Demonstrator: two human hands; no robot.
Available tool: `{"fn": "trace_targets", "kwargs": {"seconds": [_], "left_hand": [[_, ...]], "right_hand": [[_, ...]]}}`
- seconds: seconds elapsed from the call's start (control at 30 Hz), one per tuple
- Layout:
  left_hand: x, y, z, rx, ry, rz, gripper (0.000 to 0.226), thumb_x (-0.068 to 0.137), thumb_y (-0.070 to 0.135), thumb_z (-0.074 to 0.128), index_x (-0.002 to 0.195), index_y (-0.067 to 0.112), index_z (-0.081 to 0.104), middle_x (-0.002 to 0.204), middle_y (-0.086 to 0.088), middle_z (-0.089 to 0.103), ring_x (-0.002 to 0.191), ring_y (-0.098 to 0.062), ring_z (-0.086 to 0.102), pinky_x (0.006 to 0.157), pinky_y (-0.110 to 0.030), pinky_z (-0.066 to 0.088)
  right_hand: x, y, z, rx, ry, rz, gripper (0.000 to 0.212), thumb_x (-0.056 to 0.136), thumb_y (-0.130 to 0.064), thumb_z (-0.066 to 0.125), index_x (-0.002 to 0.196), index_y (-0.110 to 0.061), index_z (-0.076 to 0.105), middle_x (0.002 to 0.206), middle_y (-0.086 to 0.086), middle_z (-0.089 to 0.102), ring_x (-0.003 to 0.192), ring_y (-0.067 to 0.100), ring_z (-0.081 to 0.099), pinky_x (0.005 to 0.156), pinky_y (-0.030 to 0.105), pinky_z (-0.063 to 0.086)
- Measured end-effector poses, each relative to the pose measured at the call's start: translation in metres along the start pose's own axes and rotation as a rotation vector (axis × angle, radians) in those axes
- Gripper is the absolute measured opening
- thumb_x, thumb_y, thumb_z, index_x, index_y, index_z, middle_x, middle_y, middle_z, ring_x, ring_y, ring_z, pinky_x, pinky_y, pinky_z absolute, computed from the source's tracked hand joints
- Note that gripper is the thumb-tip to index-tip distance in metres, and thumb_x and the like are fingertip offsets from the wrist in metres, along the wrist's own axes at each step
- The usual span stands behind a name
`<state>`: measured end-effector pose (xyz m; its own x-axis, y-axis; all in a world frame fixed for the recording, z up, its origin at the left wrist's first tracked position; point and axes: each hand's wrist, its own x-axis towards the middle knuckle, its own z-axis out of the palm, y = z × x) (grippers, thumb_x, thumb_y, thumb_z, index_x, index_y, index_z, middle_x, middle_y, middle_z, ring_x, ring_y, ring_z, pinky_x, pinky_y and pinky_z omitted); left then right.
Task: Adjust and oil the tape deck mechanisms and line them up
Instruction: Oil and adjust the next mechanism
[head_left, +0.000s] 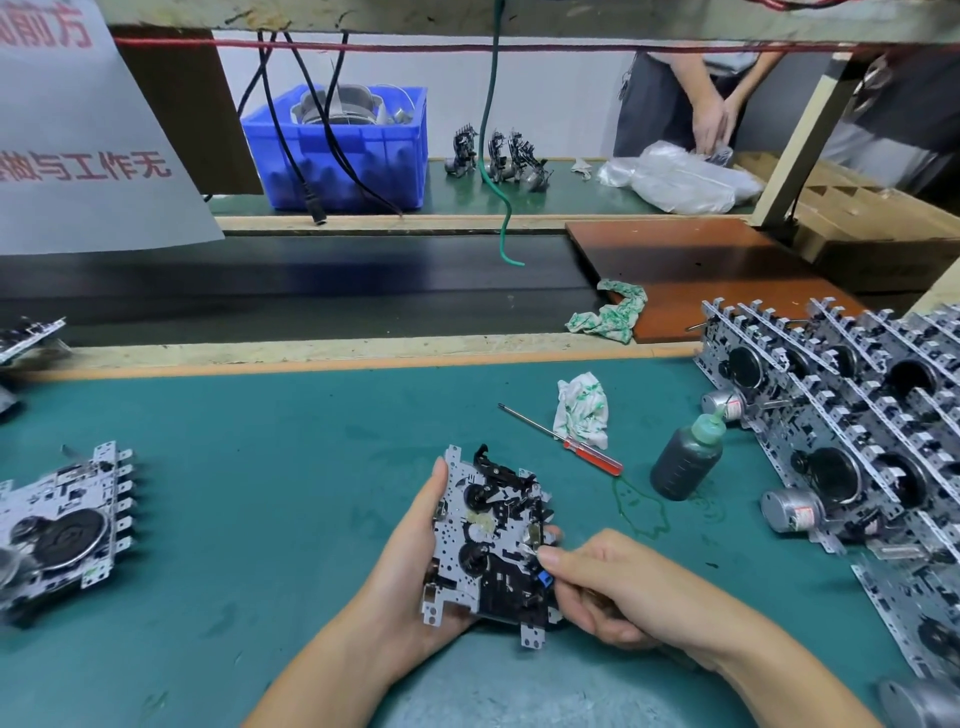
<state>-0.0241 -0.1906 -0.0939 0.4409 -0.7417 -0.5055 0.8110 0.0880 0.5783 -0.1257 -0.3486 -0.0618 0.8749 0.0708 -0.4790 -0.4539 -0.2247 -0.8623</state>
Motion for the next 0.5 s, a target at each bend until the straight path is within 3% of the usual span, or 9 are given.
{"fn": "trace_targets", "kwargs": {"seconds": [0.5], "left_hand": [[0.0001,-0.0002,0.0012,-0.012,-0.005,0.01,0.073,0.085,0.066,0.037,0.108,0.006,0.072,0.118,-0.022,0.064,0.104,-0.032,0.066,0.08,-0.038,0.056]], "right_hand": [[-0.0015,0.0036,0.0027,-0.024,0.007,-0.019,0.064,0.1,-0.037,0.036,0.039,-0.02,0.046,0.028,-0.005,0.034,0.026,0.007,0.024,0.038,0.018,0.024]]}}
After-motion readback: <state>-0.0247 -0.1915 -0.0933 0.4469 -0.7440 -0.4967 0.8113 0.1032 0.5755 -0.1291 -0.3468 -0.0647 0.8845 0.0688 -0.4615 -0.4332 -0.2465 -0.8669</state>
